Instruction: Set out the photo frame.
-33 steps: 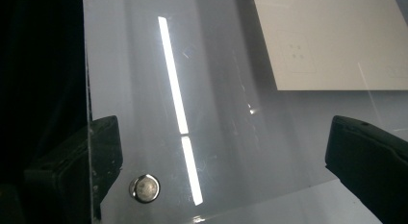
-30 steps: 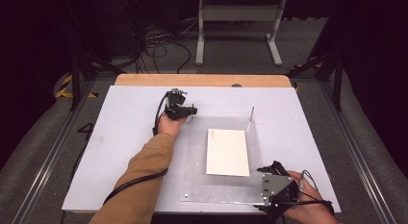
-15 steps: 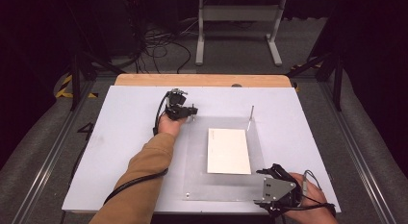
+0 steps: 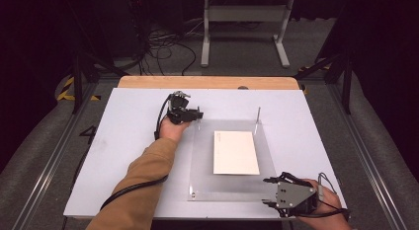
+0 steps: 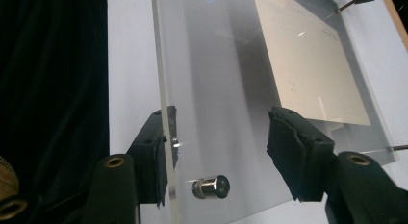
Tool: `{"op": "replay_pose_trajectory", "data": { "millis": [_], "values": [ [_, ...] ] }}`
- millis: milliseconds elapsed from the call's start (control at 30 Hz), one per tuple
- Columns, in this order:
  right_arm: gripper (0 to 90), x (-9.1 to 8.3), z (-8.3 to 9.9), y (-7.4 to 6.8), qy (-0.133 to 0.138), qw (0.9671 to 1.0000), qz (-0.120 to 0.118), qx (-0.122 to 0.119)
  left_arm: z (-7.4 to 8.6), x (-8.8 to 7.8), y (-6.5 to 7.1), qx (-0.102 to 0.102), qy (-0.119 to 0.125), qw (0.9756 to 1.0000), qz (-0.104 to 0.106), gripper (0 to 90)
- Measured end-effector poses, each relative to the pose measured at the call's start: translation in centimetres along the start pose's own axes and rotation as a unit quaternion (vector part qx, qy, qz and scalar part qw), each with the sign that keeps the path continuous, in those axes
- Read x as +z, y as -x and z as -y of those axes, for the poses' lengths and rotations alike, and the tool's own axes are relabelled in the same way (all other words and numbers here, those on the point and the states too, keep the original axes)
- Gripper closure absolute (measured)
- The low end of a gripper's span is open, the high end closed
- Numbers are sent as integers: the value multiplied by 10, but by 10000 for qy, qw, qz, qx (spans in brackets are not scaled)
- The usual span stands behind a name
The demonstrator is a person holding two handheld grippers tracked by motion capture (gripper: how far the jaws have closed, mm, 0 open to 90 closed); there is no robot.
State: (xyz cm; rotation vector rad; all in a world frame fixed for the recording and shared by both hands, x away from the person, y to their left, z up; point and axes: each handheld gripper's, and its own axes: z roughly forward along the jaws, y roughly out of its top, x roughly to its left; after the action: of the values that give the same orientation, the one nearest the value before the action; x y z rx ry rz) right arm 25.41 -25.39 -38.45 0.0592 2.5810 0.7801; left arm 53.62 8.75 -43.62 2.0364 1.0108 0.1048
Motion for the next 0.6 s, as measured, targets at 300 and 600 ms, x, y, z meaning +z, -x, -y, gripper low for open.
{"op": "replay_pose_trajectory", "data": {
  "millis": [300,600],
  "values": [
    [471,-8,0,6,164,9998,3,123,10,-38,12,638,194,9978,-49,535],
    [527,-20,-7,15,376,9991,117,165,29,-69,26,1017,392,9940,-59,520]
  ]
}}
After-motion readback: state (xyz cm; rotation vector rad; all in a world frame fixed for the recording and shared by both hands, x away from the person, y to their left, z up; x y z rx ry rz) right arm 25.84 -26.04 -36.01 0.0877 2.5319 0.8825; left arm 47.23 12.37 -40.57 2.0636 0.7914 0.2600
